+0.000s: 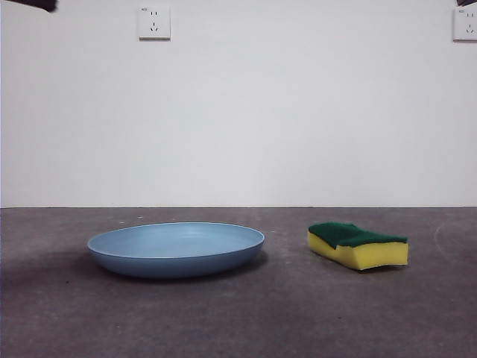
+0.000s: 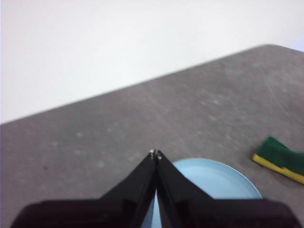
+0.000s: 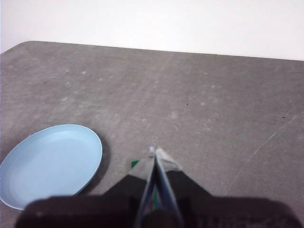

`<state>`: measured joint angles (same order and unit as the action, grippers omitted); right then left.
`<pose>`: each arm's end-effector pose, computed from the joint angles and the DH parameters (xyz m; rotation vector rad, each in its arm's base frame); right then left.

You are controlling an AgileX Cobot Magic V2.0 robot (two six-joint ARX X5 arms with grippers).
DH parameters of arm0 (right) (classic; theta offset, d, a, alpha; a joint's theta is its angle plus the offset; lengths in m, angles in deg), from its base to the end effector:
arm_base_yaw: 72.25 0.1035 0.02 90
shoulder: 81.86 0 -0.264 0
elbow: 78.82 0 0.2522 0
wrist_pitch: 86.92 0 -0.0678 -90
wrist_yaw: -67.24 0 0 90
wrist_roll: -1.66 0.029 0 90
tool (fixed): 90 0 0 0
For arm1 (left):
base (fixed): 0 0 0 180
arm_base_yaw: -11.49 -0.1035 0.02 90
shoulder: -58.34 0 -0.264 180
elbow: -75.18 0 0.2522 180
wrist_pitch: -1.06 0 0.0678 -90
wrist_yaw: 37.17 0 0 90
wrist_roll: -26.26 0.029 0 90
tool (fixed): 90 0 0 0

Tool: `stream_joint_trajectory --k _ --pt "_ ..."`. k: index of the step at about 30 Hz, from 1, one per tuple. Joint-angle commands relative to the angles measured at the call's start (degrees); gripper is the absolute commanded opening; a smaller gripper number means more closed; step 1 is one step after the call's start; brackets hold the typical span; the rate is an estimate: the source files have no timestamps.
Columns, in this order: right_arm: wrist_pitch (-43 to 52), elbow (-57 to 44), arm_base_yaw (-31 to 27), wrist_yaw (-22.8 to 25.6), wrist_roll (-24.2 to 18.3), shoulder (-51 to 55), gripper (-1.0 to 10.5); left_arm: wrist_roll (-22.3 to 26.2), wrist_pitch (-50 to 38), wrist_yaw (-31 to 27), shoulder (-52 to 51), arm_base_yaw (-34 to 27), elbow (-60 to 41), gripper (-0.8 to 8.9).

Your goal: Pick up the plate,pick up the cloth,clean the plate with the cloth

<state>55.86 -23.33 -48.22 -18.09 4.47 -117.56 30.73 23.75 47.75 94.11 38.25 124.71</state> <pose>0.1244 0.0529 0.3140 -0.0275 0.3042 0.3278 0.1318 -0.0636 0.3028 0.1199 0.1360 -0.3834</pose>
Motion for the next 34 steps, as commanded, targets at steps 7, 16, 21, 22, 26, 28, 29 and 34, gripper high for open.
stream_joint_trajectory --k 7,16,21,22,26,28,29,34 --pt "0.50 -0.50 0.07 0.17 0.52 0.09 0.0 0.15 -5.31 5.51 -13.27 -10.56 -12.17 -0.03" --pt "0.50 -0.50 0.07 0.17 0.52 0.09 0.0 -2.99 -7.87 5.44 -25.79 -19.61 -25.33 -0.03" --pt "0.50 -0.50 0.07 0.17 0.52 0.09 0.0 -3.04 -8.00 5.40 -30.23 -22.23 -29.99 -0.03" --pt "0.50 -0.50 0.07 0.17 0.52 0.09 0.0 -3.17 -7.98 5.46 -30.95 -22.62 -30.82 -0.03" --pt "0.50 -0.48 0.07 0.17 0.52 0.09 0.0 -4.96 -7.74 5.64 -33.57 -24.04 -34.01 -0.03" --pt "0.50 -0.48 0.07 0.17 0.52 0.09 0.0 -5.81 -6.99 5.92 -34.36 -24.65 -34.73 -0.03" --pt "0.50 -0.48 0.07 0.17 0.52 0.09 0.0 -5.84 -5.92 6.54 -34.73 -25.05 -34.80 -0.03" --pt "0.50 -0.50 0.07 0.17 0.52 0.09 0.0 -5.81 -2.27 6.82 -35.67 -26.29 -34.80 -0.03"
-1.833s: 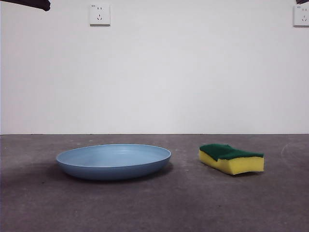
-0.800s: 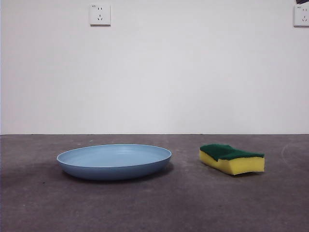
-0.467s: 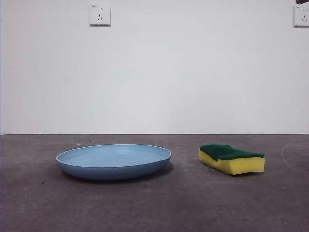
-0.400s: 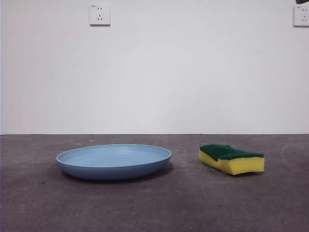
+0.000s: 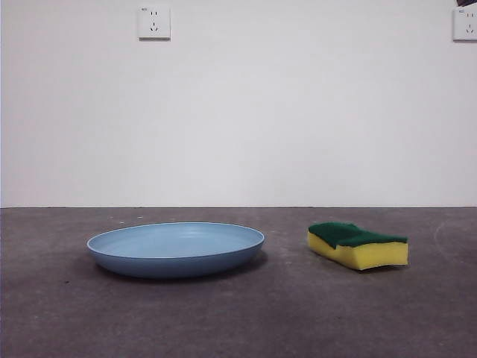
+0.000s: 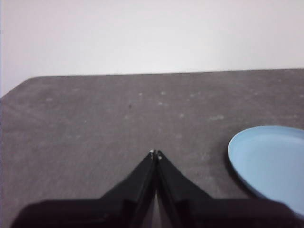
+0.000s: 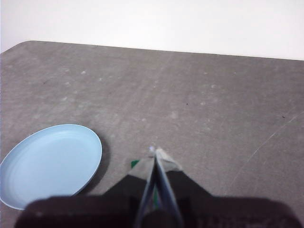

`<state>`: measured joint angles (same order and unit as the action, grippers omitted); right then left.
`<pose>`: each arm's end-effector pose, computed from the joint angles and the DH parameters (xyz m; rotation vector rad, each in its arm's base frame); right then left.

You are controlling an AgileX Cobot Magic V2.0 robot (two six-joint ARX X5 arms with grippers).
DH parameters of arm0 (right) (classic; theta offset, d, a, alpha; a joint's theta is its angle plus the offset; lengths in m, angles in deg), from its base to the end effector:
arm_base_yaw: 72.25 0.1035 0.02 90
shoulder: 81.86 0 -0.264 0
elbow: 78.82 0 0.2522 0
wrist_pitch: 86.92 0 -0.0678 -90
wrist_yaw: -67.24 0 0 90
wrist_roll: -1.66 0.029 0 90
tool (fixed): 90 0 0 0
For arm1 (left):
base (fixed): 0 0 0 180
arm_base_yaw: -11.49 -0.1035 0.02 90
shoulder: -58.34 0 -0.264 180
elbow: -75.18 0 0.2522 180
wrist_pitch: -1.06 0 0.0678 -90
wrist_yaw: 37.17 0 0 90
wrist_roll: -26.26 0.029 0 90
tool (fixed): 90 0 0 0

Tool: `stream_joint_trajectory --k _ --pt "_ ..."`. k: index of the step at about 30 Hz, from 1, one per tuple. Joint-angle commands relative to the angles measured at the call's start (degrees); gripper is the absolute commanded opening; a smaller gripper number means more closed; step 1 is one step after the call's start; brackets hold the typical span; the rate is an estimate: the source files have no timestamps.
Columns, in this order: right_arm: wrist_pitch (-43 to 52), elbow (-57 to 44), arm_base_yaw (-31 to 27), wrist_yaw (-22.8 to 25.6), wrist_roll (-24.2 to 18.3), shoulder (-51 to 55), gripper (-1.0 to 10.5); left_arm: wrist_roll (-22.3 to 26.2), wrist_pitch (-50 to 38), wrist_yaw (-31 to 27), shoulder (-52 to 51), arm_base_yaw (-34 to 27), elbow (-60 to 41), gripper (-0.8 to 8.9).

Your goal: Pick up the plate,pick up the cloth,clean the plate with the cloth

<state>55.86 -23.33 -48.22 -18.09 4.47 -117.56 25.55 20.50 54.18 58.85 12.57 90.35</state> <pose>0.1244 0.0529 0.3140 -0.0275 0.3042 0.3278 0.0964 -0.0025 0.1616 -0.0126 0.0837 -0.0419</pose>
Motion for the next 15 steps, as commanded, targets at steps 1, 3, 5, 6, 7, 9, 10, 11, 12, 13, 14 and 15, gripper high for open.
stream_joint_trajectory --k 1,3,5,6,7,9,10,11,12,13,14,15 --pt "0.50 -0.50 0.07 0.17 0.52 0.09 0.0 -0.63 1.60 0.39 -0.42 -0.85 -0.44 -0.03" --pt "0.50 -0.50 0.07 0.17 0.52 0.09 0.0 -0.63 2.34 0.39 -0.42 -1.27 -0.50 -0.03" --pt "0.50 -0.50 0.07 0.17 0.52 0.09 0.0 -0.63 2.36 0.39 -0.42 -1.64 -0.83 -0.03" --pt "0.50 -0.50 0.07 0.17 0.52 0.09 0.0 -0.66 2.34 0.42 -0.42 -1.75 -1.01 -0.03" --pt "0.50 -0.48 0.07 0.17 0.52 0.09 0.0 -0.70 2.38 0.42 -0.42 -1.90 -1.18 -0.03" --pt "0.50 -0.50 0.07 0.17 0.52 0.09 0.0 -0.72 2.97 0.37 -0.42 -1.99 -1.18 -0.03" --pt "0.50 -0.48 0.07 0.17 0.52 0.09 0.0 -0.57 3.08 0.37 -0.42 -1.99 -1.18 -0.03" --pt "0.50 -0.48 0.07 0.17 0.52 0.09 0.0 -0.46 3.17 0.31 -0.42 -1.99 -1.18 -0.03" --pt "0.50 -0.48 0.07 0.17 0.52 0.09 0.0 -0.24 3.30 0.28 -0.42 -1.99 -1.18 -0.03" --pt "0.50 -0.48 0.07 0.17 0.52 0.09 0.0 -0.07 3.45 0.26 -0.42 -1.99 -1.18 -0.03" --pt "0.50 -0.50 0.07 0.17 0.52 0.09 0.0 0.09 3.67 0.28 -0.42 -1.99 -1.18 -0.03" --pt "0.50 -0.48 0.07 0.17 0.52 0.09 0.0 0.09 3.96 0.28 -0.42 -1.99 -1.18 -0.03"
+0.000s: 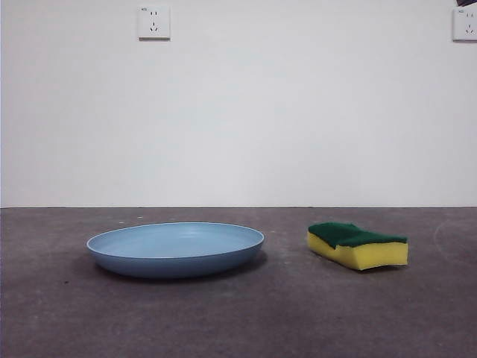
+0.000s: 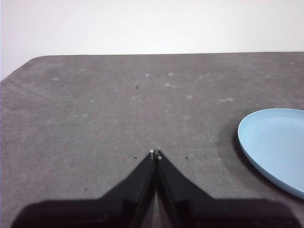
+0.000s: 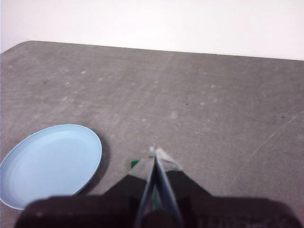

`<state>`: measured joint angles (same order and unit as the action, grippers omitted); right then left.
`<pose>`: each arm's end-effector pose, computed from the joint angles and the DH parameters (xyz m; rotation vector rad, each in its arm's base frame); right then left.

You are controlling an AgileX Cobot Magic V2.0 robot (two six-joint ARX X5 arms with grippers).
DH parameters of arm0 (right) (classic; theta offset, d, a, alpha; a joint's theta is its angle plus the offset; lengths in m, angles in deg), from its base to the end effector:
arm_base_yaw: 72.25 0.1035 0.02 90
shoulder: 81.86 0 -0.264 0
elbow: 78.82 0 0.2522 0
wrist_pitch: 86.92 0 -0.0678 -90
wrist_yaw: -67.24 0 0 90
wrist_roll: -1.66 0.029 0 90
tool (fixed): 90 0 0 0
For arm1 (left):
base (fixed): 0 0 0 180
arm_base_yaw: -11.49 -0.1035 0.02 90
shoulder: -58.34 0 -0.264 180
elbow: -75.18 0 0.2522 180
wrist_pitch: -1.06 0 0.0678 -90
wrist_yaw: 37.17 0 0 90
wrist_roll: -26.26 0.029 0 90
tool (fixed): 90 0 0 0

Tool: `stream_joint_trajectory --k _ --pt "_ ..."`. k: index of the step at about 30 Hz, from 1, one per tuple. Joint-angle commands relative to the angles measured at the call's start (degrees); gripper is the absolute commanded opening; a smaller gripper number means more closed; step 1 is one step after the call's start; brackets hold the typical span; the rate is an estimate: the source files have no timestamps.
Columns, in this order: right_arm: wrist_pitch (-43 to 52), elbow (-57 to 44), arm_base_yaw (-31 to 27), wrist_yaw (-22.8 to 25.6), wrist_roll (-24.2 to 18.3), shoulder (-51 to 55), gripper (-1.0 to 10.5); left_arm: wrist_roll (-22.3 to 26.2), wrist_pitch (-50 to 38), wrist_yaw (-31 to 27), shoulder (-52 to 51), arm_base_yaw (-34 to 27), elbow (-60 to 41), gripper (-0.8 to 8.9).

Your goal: Pick up the plate,pick up the cloth,clean the plate with the cloth

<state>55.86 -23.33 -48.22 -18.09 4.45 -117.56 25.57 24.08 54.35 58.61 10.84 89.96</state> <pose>0.1244 0.0529 0.3140 -0.0279 0.3041 0.3279 0.0959 0.0003 0.1536 -0.0148 0.1486 -0.0143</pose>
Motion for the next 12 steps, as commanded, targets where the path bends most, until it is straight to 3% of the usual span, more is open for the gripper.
stream_joint_trajectory --k 1,12 --pt "0.50 -0.50 0.07 0.17 0.55 0.09 0.0 0.07 0.90 0.09 -0.17 -0.26 -0.79 -0.03" --pt "0.50 -0.48 0.07 0.17 0.55 0.09 0.0 -1.38 1.29 0.11 -0.04 -0.20 -0.79 -0.03"
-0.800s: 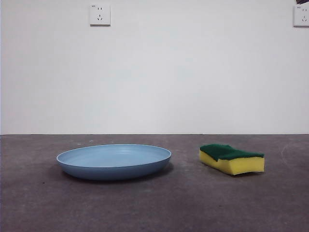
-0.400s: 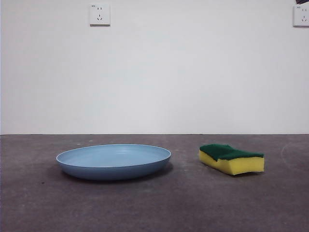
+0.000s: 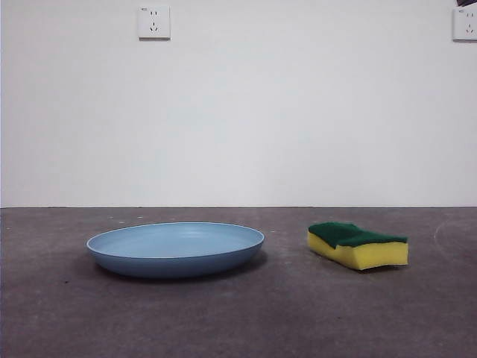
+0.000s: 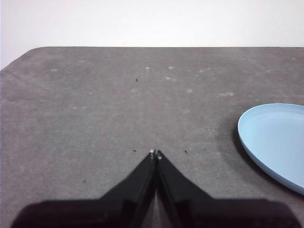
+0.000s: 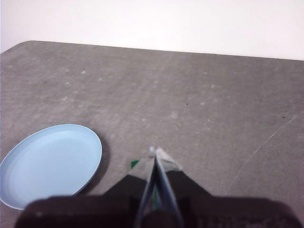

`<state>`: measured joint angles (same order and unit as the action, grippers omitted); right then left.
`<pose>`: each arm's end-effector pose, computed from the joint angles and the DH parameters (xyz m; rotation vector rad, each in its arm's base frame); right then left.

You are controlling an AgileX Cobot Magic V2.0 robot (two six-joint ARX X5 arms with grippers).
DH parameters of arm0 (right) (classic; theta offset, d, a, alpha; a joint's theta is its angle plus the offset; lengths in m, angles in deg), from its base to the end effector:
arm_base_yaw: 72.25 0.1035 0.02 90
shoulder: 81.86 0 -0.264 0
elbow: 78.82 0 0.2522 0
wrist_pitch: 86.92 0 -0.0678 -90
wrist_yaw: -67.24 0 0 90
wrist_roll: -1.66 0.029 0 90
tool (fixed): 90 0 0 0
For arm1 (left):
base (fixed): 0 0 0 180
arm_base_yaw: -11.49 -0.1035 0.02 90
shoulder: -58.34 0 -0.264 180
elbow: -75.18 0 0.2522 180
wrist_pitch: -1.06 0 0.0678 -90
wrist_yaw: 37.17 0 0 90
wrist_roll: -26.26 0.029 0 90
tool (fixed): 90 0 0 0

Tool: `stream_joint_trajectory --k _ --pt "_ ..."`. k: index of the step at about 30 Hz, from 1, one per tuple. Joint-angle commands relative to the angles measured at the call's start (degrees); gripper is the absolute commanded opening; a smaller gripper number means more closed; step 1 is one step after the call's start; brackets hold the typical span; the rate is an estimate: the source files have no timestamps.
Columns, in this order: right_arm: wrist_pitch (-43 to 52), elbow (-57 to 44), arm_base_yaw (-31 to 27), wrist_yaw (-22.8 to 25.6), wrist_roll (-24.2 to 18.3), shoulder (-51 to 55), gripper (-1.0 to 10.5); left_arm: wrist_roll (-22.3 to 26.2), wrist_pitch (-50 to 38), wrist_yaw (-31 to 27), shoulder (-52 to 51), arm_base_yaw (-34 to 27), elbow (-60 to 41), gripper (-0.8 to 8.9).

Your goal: Pick up the plate,pick up the cloth,clean the plate with the cloth

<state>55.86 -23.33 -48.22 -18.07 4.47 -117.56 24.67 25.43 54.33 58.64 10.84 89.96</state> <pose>0.1244 0.0529 0.3140 -0.0276 0.3042 0.3275 0.0955 0.0003 0.1513 -0.0309 0.1728 -0.0124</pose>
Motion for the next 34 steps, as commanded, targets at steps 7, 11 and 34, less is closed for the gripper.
stream_joint_trajectory --k 7,11,34 --pt "0.50 -0.50 0.07 0.15 0.52 0.09 0.0 -0.48 -0.07 0.13 -0.07 -0.20 -0.79 -0.03" --pt "0.50 -0.50 0.07 0.15 0.52 0.09 0.0 -0.48 -0.07 0.13 -0.07 -0.20 -0.79 -0.03" --pt "0.90 -13.33 -20.46 -5.86 -10.88 14.69 0.0 -0.48 -0.09 0.11 -0.07 -0.20 -0.79 -0.03"
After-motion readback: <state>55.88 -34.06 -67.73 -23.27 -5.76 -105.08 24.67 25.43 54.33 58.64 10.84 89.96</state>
